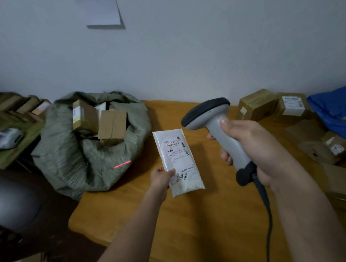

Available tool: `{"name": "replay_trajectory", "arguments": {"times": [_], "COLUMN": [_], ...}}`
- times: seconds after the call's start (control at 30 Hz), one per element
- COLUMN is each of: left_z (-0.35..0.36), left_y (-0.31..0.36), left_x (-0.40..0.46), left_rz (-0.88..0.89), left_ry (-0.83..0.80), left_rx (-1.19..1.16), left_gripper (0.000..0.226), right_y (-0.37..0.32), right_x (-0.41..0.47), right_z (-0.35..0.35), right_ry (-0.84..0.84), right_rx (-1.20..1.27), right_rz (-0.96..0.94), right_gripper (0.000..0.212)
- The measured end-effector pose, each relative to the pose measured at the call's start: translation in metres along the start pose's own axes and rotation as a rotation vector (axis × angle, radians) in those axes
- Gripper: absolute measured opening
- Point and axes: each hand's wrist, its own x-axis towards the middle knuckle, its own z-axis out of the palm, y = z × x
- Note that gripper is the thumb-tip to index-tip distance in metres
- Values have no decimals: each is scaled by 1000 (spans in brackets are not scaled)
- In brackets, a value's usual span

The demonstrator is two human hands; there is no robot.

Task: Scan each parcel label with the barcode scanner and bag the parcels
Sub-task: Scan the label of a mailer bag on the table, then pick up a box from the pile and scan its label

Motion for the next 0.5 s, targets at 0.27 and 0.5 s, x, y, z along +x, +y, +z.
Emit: {"name": "replay_trajectory", "arguments": {"times": [0.27,0.5], "left_z": [-72,-155], "left_y": [86,189], "left_x": [48,137], "left_rz": [399,418], "left_ry": [211,395], "left_rx": [56,313], "left_gripper": [26,26], "right_y": [-6,-6], "right_x": [54,88], "right_z": [68,124], "right_ry": [87,133], "right_rx": [212,253], "right_rz": [17,49], "right_gripper": [39,31]}}
